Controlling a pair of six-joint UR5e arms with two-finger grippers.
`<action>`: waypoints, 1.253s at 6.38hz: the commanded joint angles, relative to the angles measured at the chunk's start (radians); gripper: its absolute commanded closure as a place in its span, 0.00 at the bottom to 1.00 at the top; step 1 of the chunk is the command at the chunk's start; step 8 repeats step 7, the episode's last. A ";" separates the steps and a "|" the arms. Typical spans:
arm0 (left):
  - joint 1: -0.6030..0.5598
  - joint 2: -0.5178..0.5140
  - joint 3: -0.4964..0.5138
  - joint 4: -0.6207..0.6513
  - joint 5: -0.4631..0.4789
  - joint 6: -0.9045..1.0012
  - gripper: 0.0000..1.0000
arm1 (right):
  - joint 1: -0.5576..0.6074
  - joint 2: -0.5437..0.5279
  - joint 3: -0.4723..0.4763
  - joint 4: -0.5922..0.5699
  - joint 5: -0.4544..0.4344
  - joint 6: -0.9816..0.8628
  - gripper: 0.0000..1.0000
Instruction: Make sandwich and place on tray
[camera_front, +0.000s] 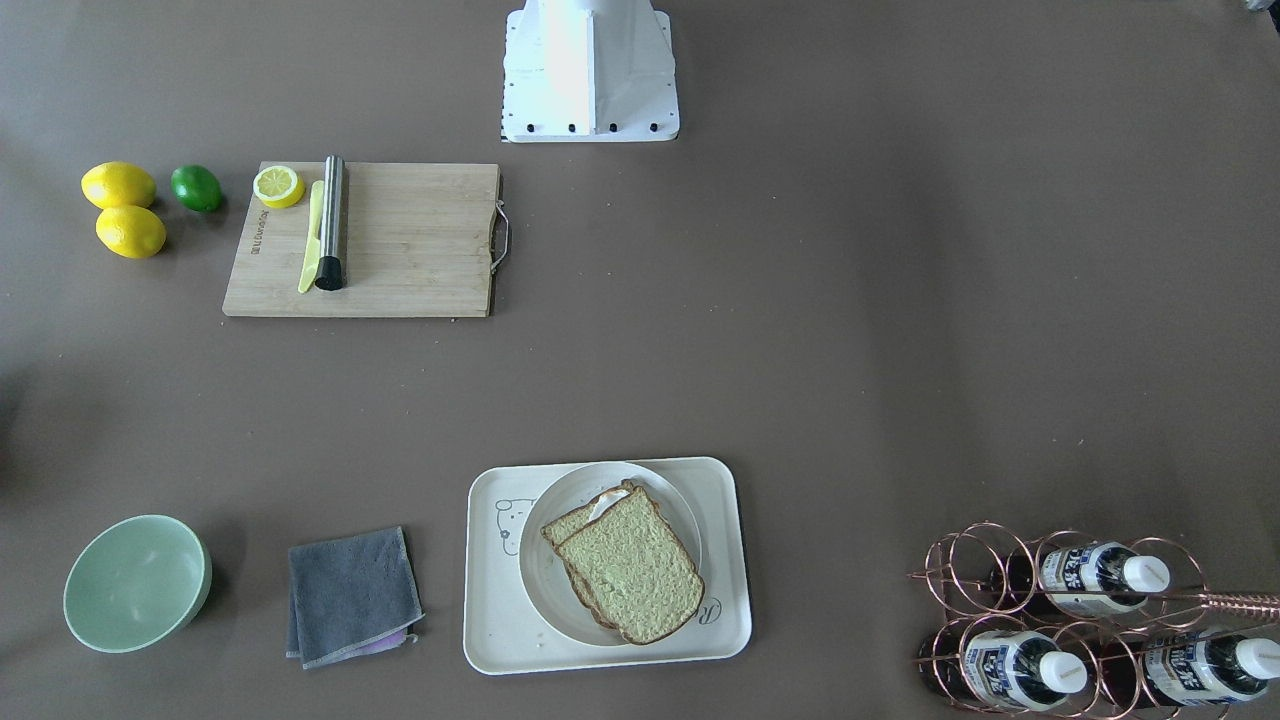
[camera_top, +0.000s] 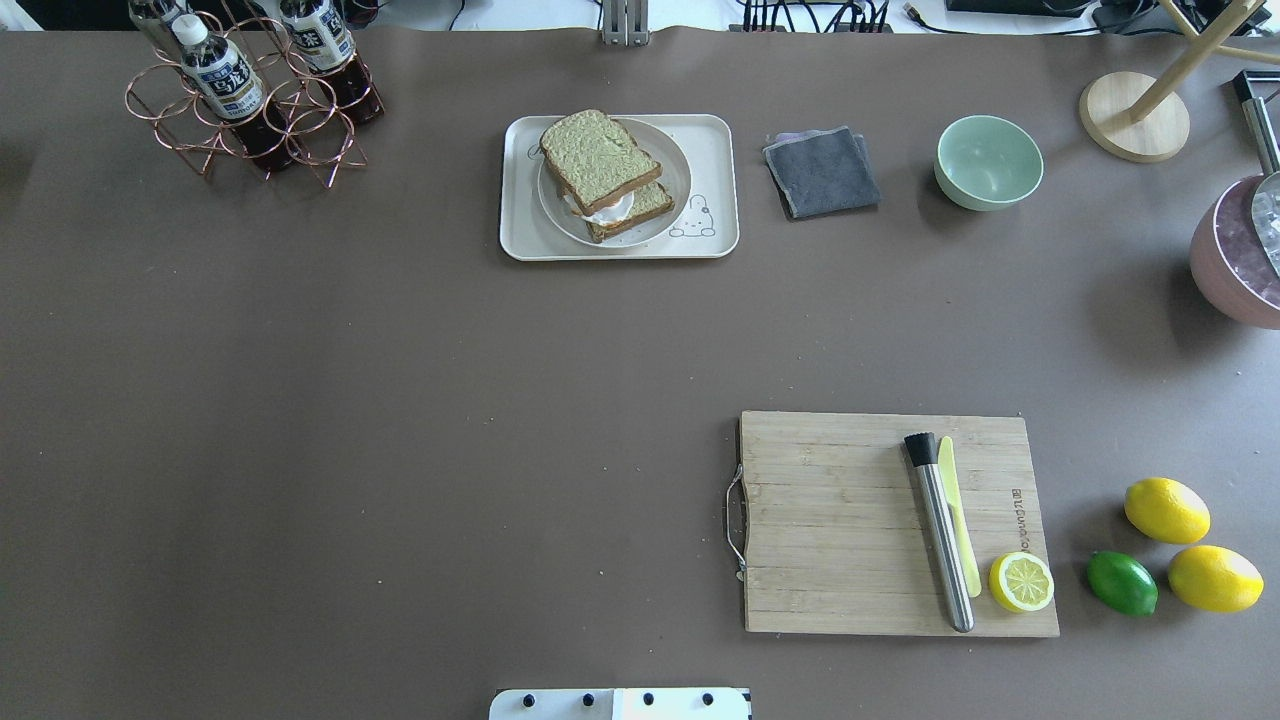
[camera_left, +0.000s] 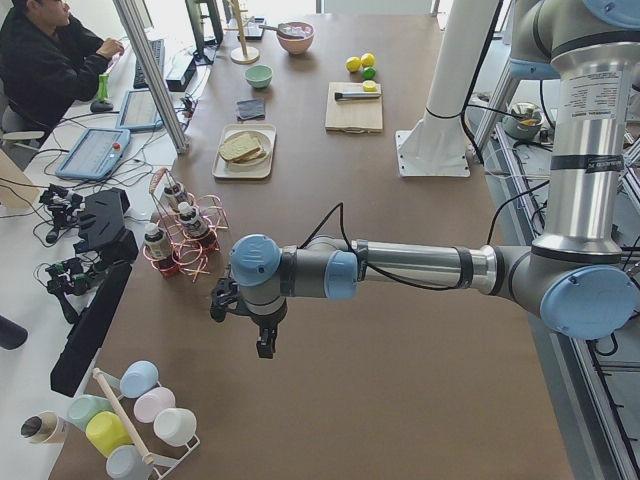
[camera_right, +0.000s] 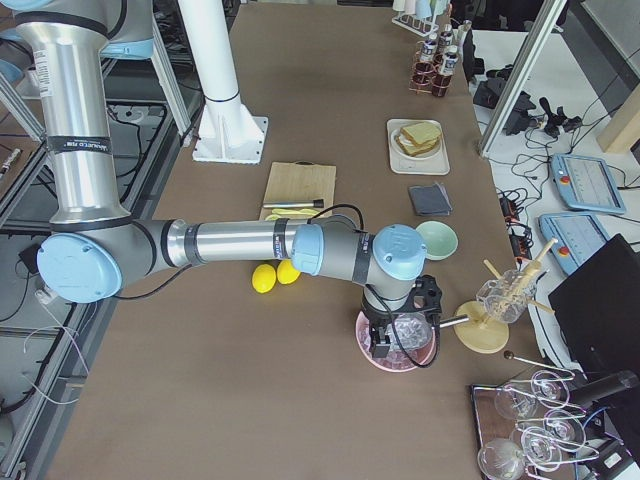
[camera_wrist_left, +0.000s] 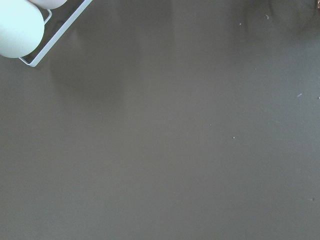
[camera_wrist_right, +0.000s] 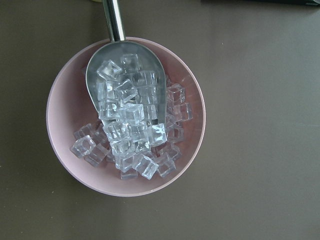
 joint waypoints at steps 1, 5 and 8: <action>-0.003 0.001 0.009 0.001 0.003 0.001 0.02 | -0.012 0.001 0.019 0.000 0.037 0.001 0.00; -0.035 -0.002 0.010 0.001 0.000 -0.004 0.02 | -0.013 0.002 0.022 0.000 0.037 0.001 0.00; -0.037 0.008 0.023 0.000 -0.003 0.000 0.02 | -0.015 0.010 0.053 -0.001 0.038 0.001 0.00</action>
